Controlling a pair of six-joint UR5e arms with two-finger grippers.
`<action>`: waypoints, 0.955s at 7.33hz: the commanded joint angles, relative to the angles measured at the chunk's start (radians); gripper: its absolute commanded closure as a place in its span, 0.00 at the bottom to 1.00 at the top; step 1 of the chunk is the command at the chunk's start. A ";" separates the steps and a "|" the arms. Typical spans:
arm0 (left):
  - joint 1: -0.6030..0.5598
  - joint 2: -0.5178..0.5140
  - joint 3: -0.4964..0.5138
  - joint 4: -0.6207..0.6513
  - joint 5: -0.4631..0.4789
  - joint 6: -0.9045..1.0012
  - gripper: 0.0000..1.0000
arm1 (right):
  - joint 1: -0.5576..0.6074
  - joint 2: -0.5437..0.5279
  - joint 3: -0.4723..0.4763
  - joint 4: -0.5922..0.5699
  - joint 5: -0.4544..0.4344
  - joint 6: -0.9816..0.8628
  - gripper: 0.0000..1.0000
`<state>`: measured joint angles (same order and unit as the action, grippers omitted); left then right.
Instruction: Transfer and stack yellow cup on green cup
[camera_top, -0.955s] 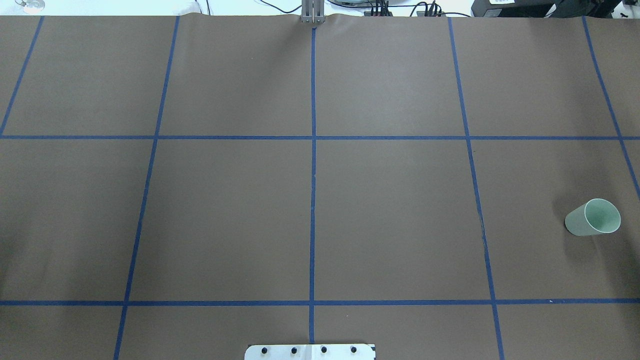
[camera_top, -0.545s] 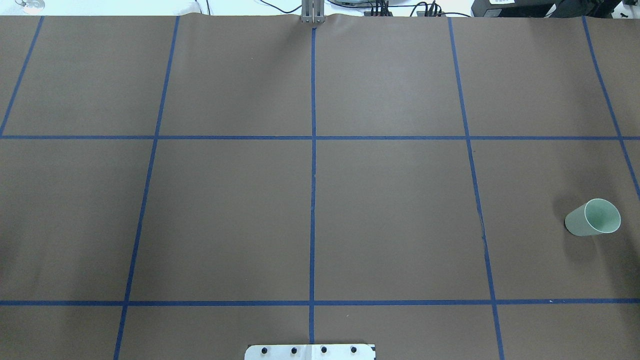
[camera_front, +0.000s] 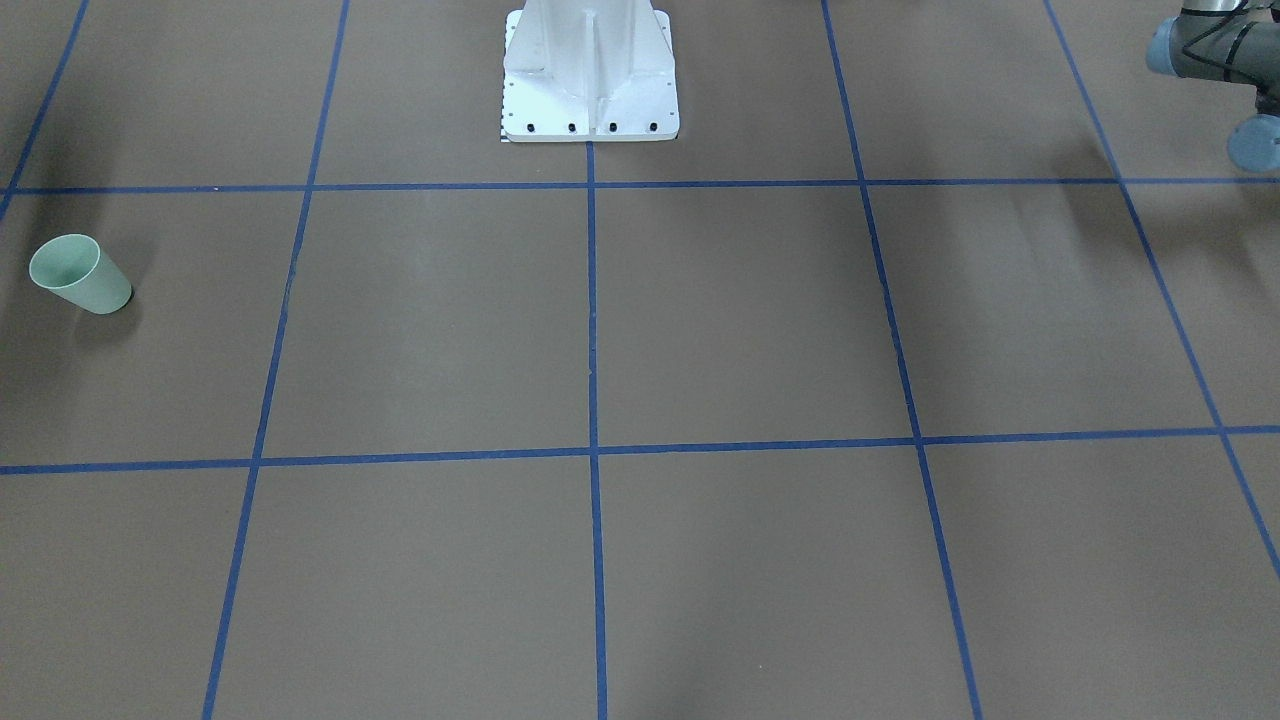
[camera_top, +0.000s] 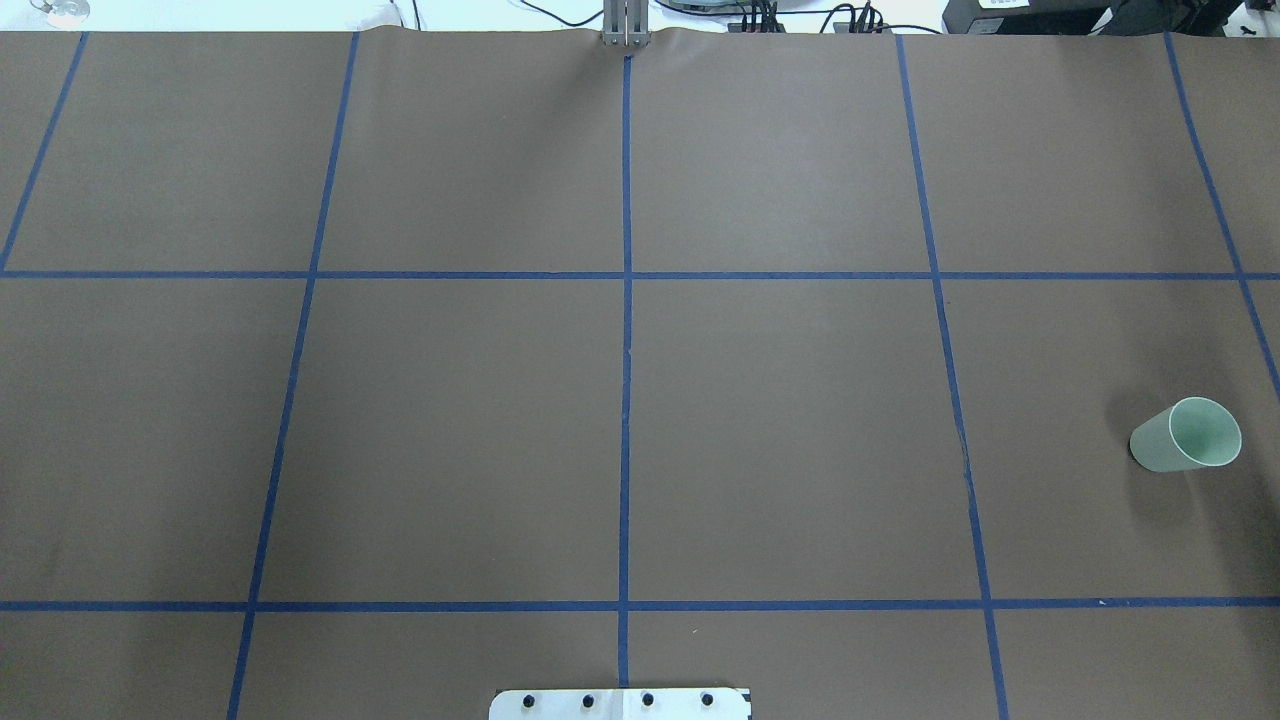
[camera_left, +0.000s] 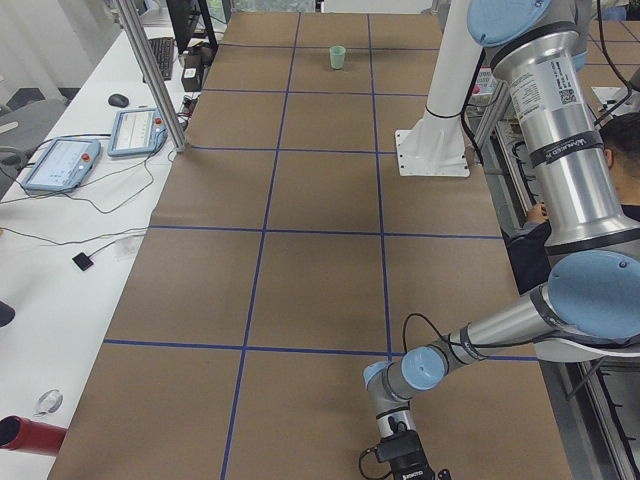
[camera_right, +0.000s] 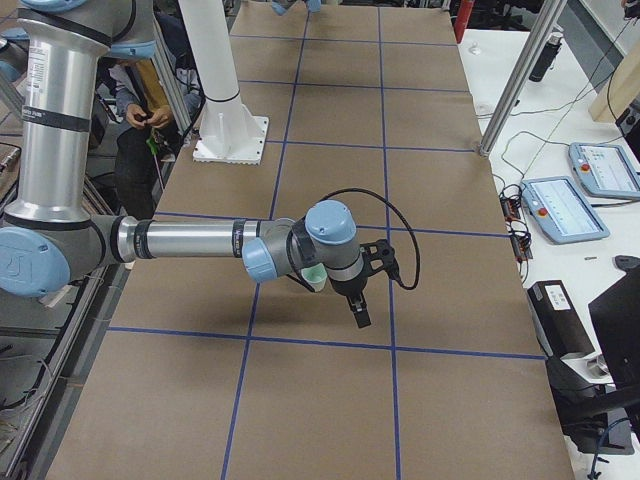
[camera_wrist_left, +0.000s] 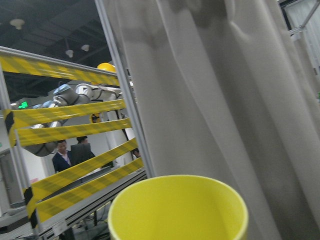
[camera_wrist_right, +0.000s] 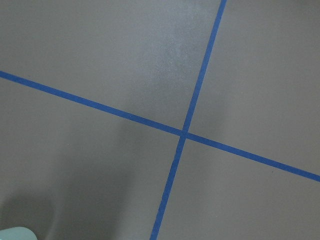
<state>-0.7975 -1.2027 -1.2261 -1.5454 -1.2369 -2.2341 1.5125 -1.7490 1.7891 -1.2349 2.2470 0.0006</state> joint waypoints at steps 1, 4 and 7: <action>0.007 0.003 0.014 -0.126 0.054 0.054 0.87 | 0.000 0.009 -0.002 -0.002 -0.001 0.009 0.00; 0.000 0.006 0.014 -0.270 0.140 0.218 0.88 | 0.000 0.025 -0.008 -0.002 -0.001 0.010 0.00; -0.008 0.005 0.011 -0.482 0.226 0.348 0.91 | 0.000 0.034 -0.017 -0.002 -0.001 0.010 0.00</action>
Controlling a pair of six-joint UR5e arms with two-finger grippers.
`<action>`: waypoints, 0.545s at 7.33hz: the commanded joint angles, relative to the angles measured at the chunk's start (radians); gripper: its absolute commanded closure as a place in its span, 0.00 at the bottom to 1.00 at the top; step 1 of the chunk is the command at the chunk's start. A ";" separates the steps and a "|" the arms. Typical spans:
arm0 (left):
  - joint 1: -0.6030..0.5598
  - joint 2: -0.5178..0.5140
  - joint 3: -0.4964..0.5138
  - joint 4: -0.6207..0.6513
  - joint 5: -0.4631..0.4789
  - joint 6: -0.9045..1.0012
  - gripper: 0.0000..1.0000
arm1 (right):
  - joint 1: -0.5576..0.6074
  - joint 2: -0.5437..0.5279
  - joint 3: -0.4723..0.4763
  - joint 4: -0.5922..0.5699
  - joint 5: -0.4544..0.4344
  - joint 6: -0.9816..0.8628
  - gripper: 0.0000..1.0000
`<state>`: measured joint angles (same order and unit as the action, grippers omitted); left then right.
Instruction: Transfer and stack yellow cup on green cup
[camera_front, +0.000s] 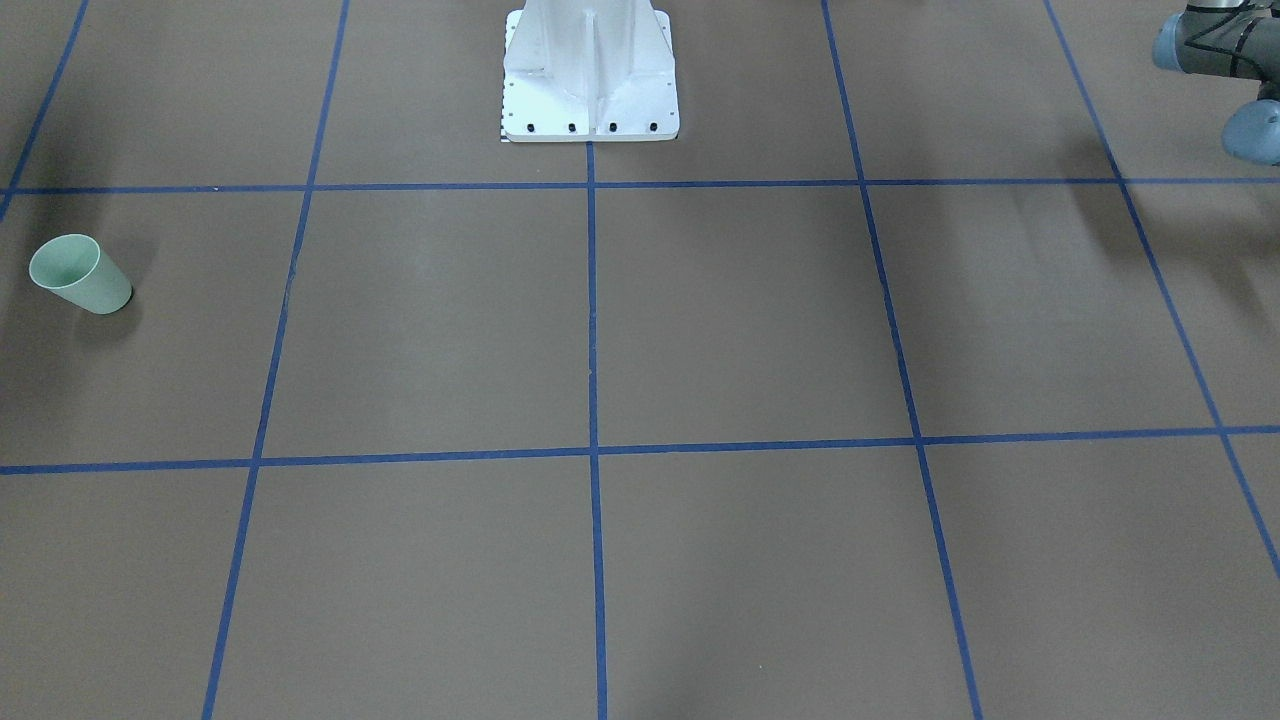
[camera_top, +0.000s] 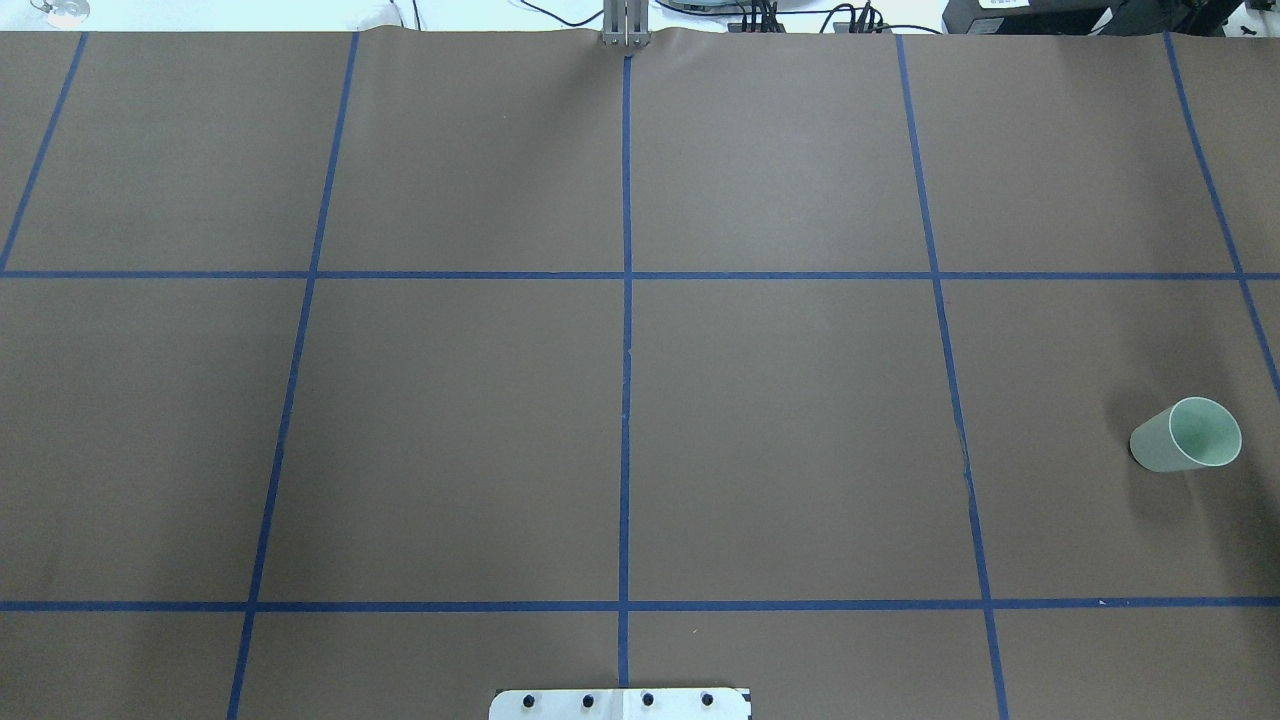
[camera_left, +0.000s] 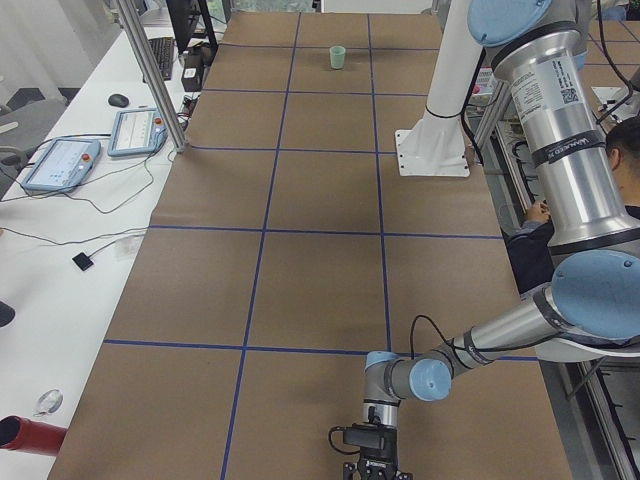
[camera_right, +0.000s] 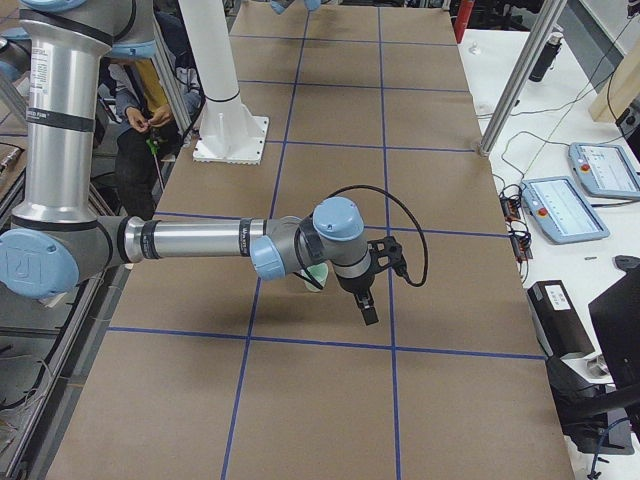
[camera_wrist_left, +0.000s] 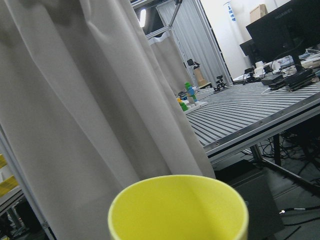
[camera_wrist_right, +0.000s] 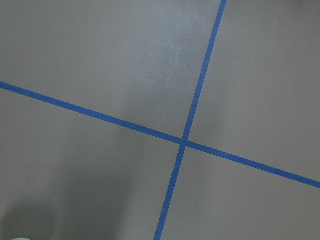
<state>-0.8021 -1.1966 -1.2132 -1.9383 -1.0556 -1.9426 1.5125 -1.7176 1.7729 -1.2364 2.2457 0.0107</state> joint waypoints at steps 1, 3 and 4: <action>-0.012 -0.001 -0.005 -0.170 0.058 0.113 0.93 | 0.000 0.006 -0.003 0.000 0.000 0.000 0.00; -0.133 -0.006 -0.006 -0.540 0.083 0.426 0.93 | 0.000 0.006 -0.004 0.000 0.003 0.000 0.00; -0.322 -0.047 -0.008 -0.787 0.077 0.775 0.93 | 0.000 0.006 -0.004 0.000 0.009 0.000 0.00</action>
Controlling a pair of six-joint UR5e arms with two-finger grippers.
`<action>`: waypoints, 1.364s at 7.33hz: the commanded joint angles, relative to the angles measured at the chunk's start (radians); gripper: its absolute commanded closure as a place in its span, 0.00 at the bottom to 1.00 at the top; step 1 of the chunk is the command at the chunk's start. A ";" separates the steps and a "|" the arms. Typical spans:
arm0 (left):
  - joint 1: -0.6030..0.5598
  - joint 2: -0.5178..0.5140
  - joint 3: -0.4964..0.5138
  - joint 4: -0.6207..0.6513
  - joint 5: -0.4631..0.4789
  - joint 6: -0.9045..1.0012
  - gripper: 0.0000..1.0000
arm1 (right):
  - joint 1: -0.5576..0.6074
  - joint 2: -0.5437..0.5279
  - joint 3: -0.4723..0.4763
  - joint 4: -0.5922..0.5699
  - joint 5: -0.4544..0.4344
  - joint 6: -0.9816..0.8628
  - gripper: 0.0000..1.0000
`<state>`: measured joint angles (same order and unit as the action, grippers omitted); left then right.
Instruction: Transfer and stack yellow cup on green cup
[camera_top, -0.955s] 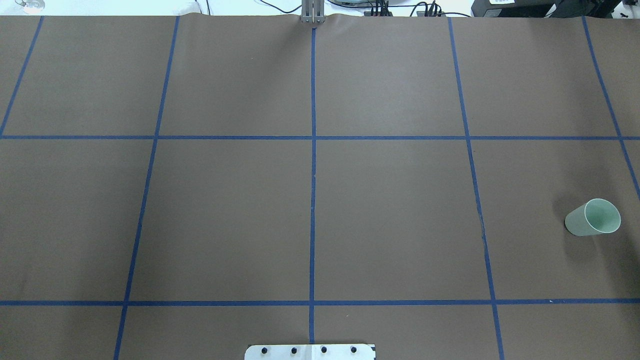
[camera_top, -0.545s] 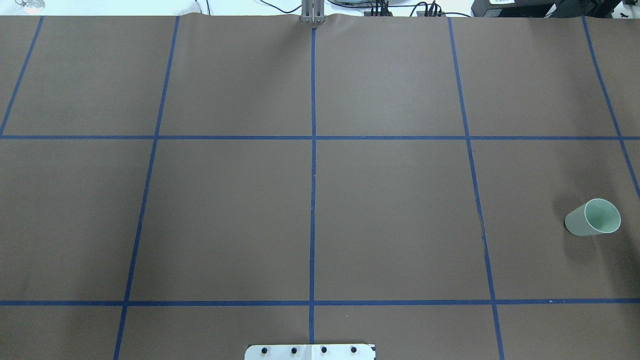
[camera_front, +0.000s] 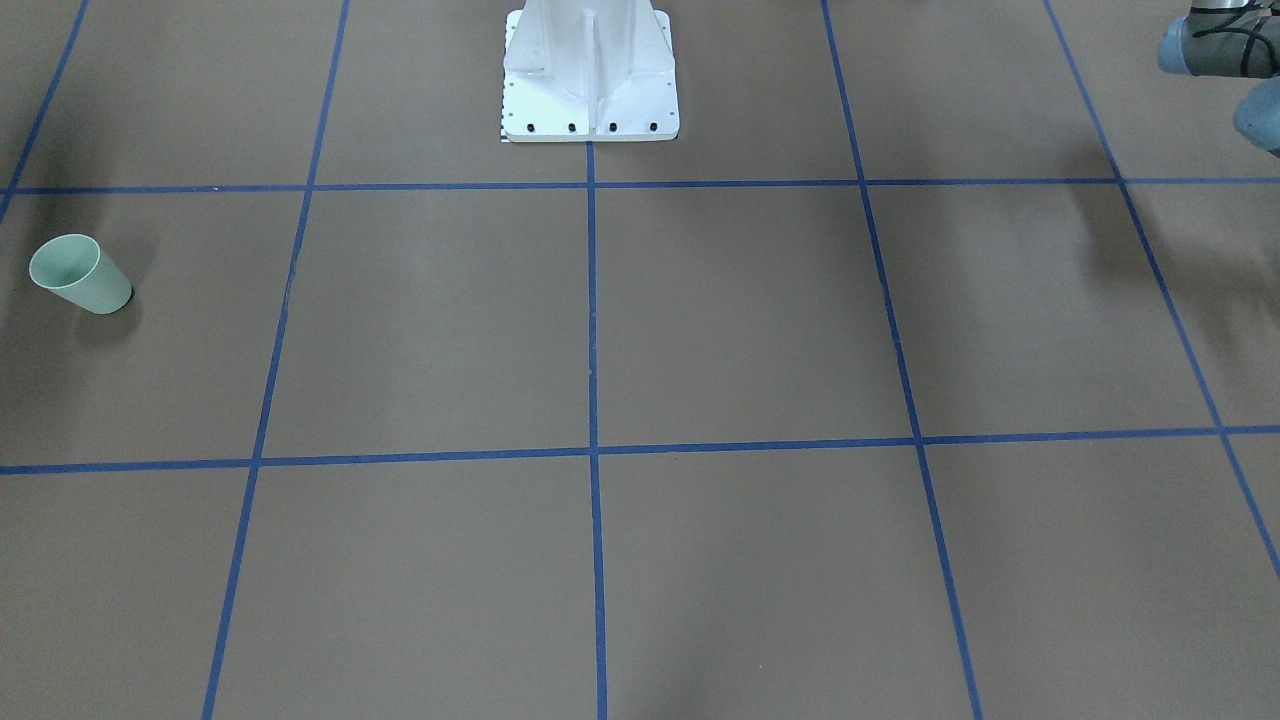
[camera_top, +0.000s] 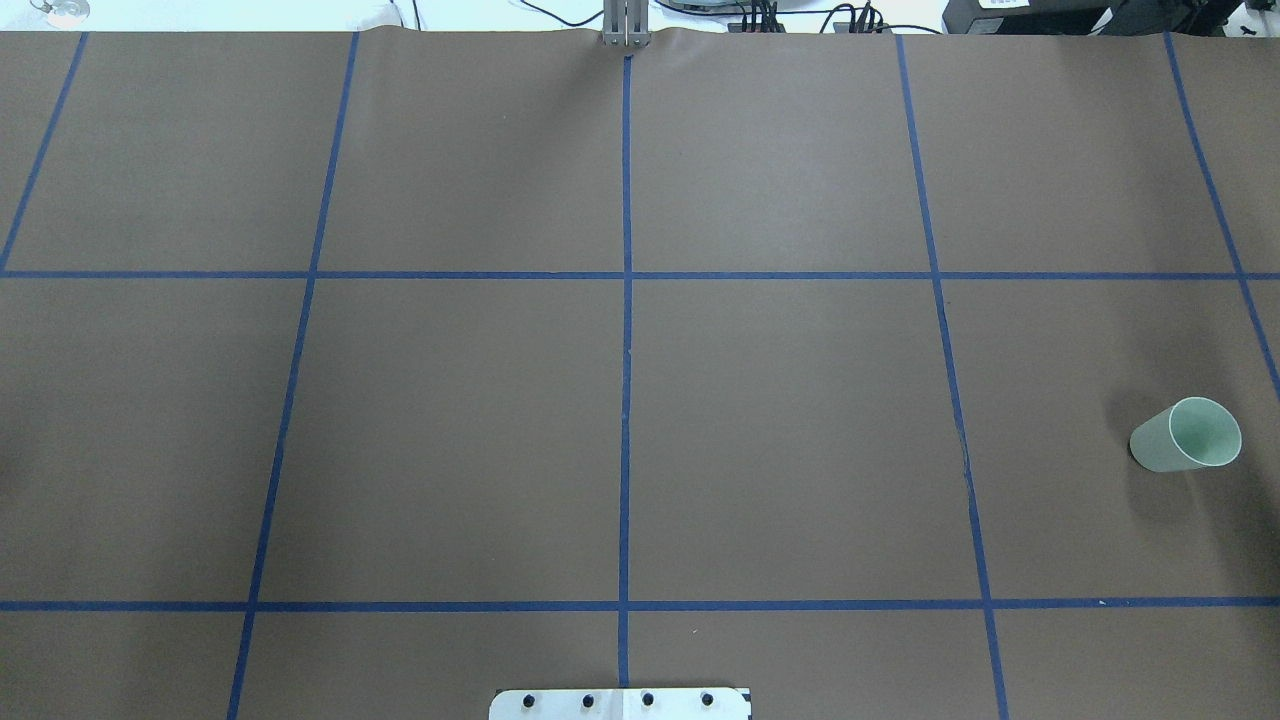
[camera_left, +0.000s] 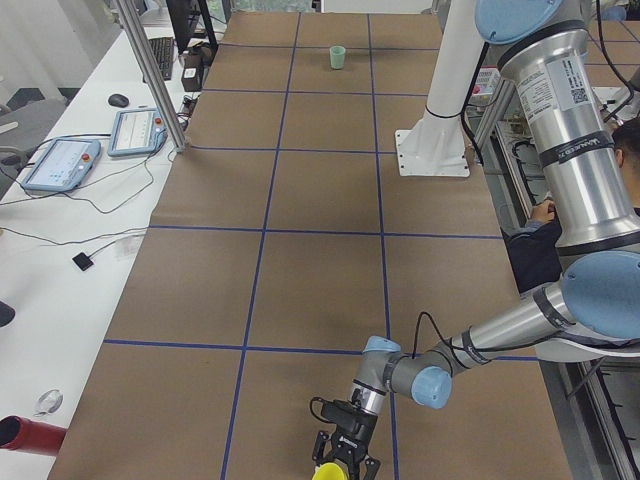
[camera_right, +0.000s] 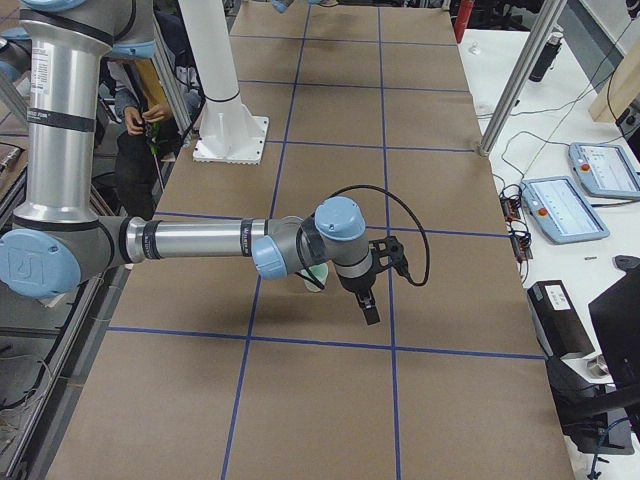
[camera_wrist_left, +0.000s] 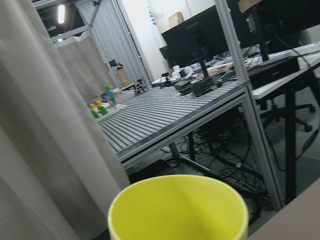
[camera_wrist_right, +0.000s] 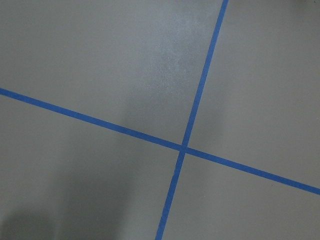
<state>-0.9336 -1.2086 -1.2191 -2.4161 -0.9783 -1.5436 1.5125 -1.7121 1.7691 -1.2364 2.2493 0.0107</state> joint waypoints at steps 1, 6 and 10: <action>-0.323 -0.155 0.001 -0.474 -0.008 0.730 0.93 | 0.000 0.000 0.000 0.000 0.007 0.002 0.00; -0.423 -0.350 -0.063 -0.611 -0.497 0.774 0.93 | 0.000 0.009 0.001 0.000 0.009 0.064 0.00; -0.502 -0.468 -0.193 -0.715 -1.072 0.789 0.98 | 0.000 0.025 0.007 0.002 0.050 0.092 0.00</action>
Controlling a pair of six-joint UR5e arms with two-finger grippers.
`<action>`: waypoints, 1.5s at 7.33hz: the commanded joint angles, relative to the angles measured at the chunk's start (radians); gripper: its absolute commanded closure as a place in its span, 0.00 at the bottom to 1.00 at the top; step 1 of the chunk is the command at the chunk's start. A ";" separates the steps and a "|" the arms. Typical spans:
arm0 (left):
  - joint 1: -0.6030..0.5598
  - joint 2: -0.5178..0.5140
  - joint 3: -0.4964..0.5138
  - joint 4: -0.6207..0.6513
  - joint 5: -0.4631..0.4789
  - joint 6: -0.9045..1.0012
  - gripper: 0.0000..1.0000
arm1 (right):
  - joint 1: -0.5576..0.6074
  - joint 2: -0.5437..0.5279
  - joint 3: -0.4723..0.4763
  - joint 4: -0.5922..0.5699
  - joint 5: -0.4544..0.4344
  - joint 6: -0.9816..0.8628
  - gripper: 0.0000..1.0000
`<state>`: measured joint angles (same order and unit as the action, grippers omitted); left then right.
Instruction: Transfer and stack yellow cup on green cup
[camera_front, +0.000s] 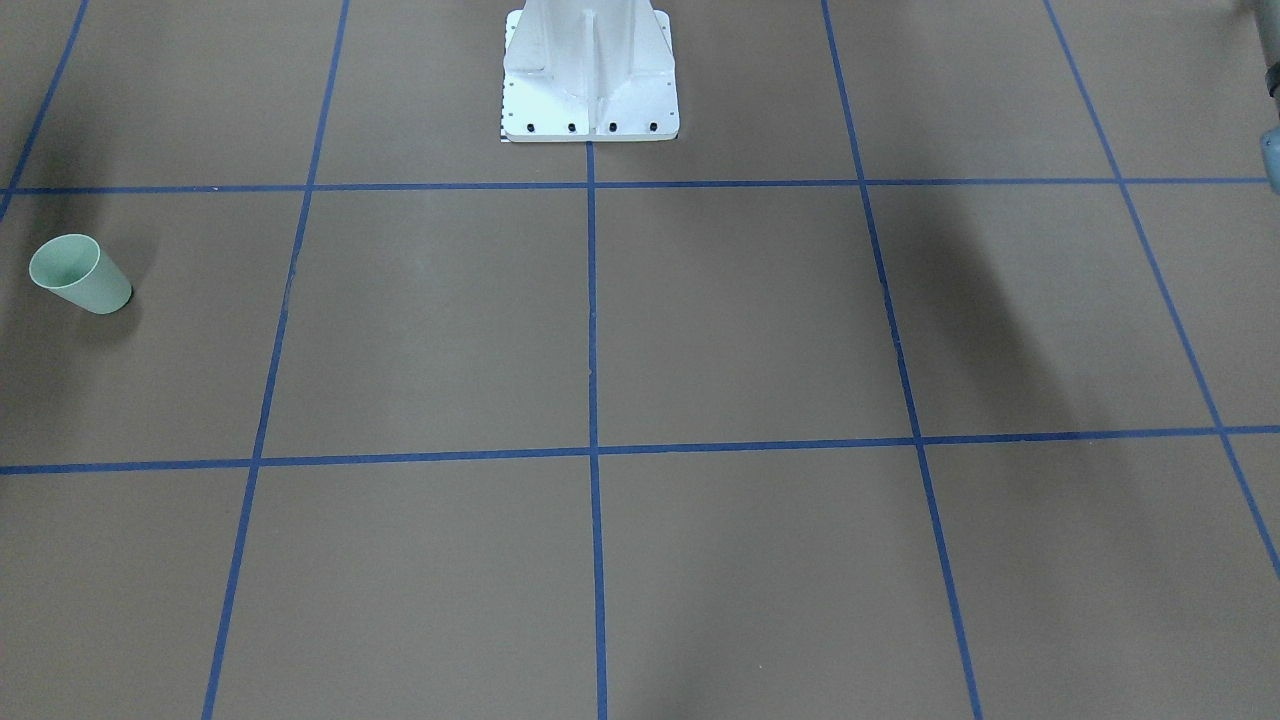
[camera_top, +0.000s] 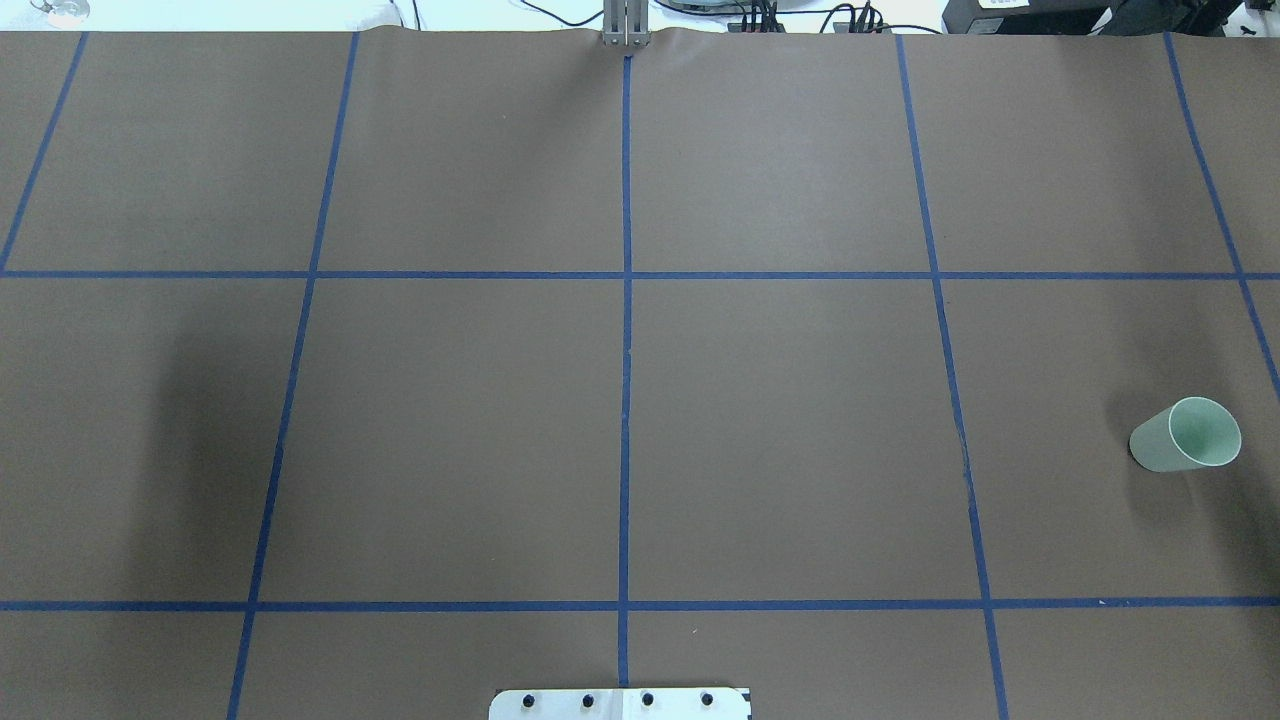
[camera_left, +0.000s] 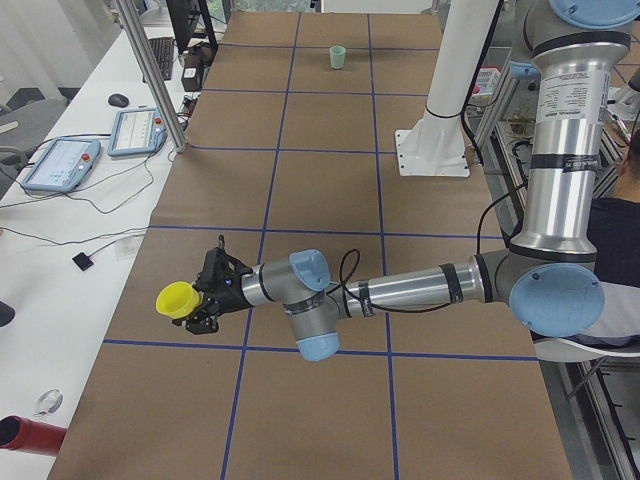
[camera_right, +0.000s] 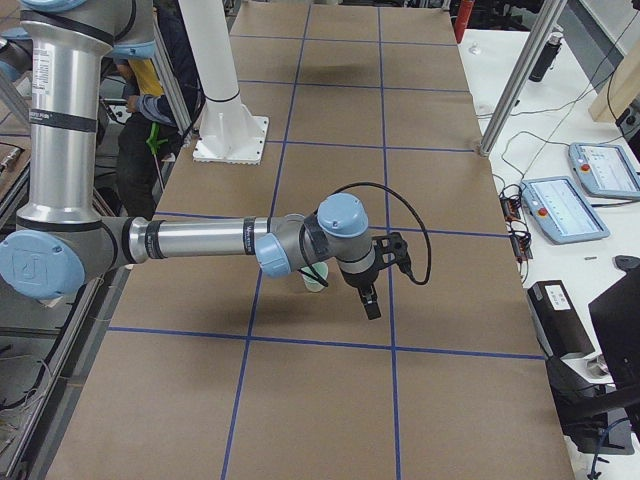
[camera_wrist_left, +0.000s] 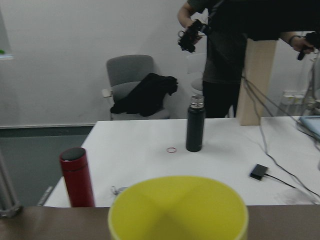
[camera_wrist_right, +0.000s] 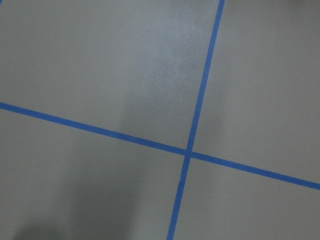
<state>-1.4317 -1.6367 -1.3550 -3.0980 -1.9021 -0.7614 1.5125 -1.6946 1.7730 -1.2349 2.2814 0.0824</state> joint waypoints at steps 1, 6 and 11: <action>-0.001 -0.058 -0.081 -0.106 -0.202 0.005 1.00 | 0.002 0.007 0.015 0.002 0.024 0.023 0.00; 0.236 -0.191 -0.121 -0.159 -0.347 0.072 1.00 | 0.000 0.079 0.019 0.002 0.216 0.045 0.00; 0.566 -0.359 -0.101 -0.098 -0.334 0.309 1.00 | -0.144 0.338 0.054 0.000 0.313 0.519 0.00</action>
<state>-0.9188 -1.9547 -1.4608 -3.2264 -2.2382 -0.4640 1.4350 -1.4380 1.8120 -1.2332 2.5905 0.4234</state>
